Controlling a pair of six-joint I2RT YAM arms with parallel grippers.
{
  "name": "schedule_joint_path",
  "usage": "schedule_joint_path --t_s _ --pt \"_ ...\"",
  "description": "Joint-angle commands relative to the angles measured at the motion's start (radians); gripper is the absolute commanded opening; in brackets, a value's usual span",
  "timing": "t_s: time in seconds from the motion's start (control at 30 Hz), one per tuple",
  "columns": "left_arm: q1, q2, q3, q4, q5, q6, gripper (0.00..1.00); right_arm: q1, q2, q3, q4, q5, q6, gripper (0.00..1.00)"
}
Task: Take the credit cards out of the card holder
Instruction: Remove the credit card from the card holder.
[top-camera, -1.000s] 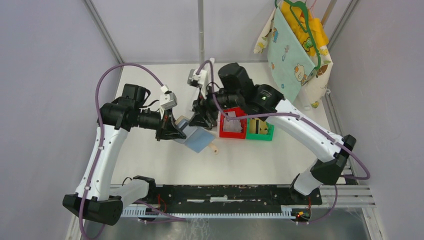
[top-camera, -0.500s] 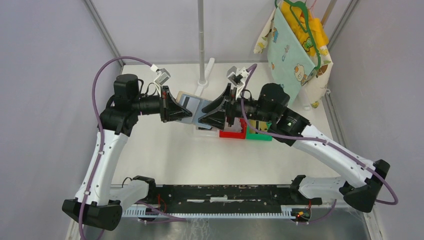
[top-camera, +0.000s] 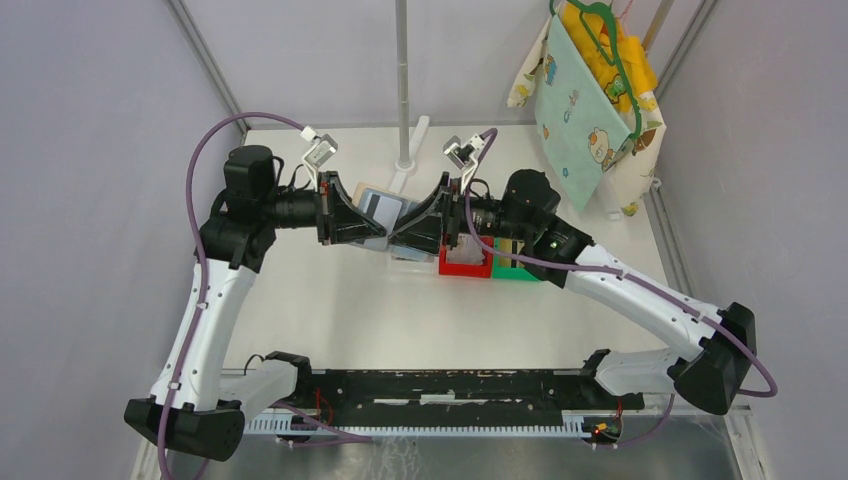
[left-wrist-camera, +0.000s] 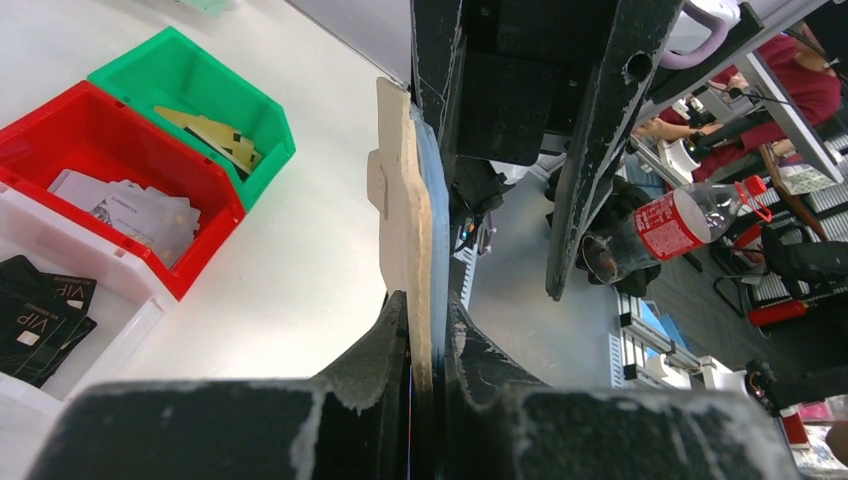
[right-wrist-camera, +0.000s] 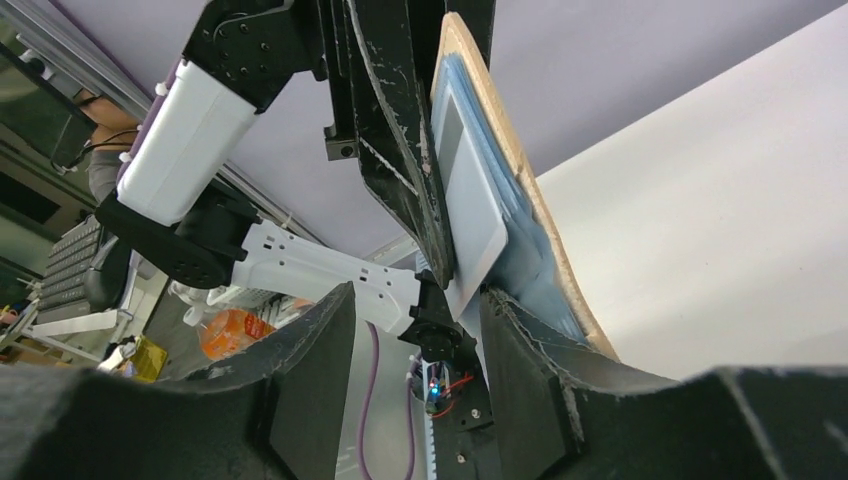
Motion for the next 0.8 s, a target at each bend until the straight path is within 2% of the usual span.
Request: schedule_joint_path --t_s 0.0,0.13,0.27,0.37,0.53,0.77 --pt "0.0 -0.017 0.036 0.017 0.123 -0.021 0.02 -0.012 0.006 0.005 0.101 0.001 0.039 0.54" --pt "-0.001 -0.017 0.037 0.004 0.129 -0.016 0.02 -0.012 0.022 -0.005 0.183 -0.018 0.095 0.5" --pt "-0.001 -0.013 0.038 -0.005 0.119 -0.02 0.03 -0.013 0.049 -0.042 0.349 -0.048 0.2 0.38" --pt "-0.001 -0.006 0.043 -0.007 0.123 -0.031 0.04 -0.012 0.073 -0.045 0.391 -0.05 0.229 0.23" --pt "-0.001 -0.003 0.067 -0.028 0.16 -0.02 0.13 -0.016 0.066 -0.058 0.367 -0.043 0.197 0.01" --pt "-0.002 0.007 0.091 -0.031 0.217 -0.029 0.17 -0.026 0.004 -0.117 0.365 -0.054 0.164 0.0"
